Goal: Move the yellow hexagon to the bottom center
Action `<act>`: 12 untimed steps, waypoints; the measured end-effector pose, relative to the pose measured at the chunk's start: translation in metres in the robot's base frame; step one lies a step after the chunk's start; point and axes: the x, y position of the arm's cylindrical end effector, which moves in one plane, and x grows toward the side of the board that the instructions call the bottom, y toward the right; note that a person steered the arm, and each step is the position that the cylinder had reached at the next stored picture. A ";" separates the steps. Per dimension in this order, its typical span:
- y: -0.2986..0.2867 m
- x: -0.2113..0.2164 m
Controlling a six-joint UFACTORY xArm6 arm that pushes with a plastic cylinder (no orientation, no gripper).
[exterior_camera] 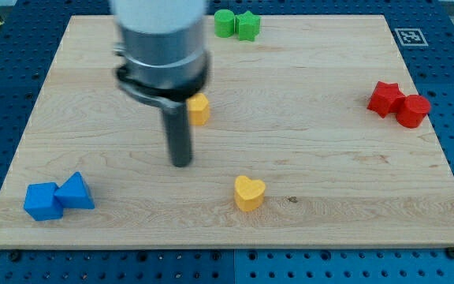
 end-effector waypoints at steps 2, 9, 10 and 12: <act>-0.046 -0.132; 0.084 -0.029; 0.108 -0.013; 0.137 0.021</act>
